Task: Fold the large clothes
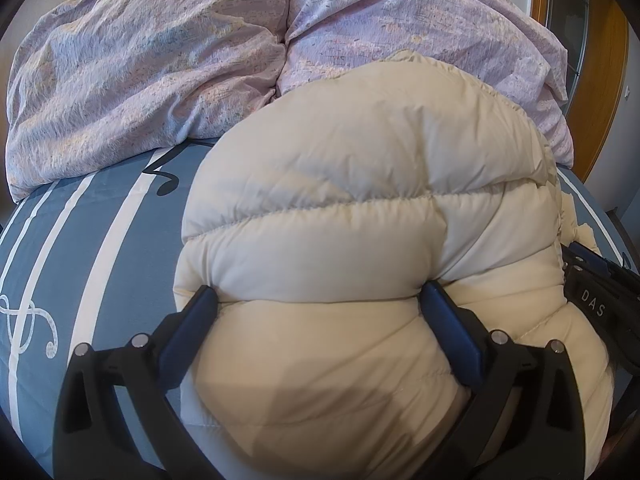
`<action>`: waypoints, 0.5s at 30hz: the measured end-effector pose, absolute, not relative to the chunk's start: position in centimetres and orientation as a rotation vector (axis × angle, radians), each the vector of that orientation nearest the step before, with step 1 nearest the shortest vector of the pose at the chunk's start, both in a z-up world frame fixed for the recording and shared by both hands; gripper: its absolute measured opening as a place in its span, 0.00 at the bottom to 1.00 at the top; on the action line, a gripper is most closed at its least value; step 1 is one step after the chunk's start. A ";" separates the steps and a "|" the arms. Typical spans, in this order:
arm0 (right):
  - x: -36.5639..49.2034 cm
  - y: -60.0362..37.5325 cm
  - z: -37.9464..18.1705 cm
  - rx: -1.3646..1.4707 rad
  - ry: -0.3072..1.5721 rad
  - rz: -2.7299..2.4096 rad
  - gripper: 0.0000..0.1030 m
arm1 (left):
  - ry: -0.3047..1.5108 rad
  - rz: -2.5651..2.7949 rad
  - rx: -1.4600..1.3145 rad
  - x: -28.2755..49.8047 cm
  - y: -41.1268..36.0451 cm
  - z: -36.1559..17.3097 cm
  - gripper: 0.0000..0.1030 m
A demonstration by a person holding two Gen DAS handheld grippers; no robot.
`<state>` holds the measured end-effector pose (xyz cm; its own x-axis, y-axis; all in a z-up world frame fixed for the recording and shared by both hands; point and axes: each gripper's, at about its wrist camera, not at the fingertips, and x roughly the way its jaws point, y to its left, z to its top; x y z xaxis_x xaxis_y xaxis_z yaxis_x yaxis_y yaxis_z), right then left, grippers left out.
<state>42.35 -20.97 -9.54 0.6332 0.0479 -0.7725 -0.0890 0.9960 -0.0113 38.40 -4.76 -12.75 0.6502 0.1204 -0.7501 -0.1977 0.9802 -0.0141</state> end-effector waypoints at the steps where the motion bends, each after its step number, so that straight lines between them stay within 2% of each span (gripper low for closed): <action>1: 42.4 -21.0 -9.5 -0.050 0.881 0.079 0.36 | 0.844 0.181 -0.098 38.4 -4.7 -12.8 0.98; 15: 42.4 -21.0 -9.6 -0.041 0.879 0.083 0.37 | 0.842 0.182 -0.099 38.4 -4.7 -12.8 0.98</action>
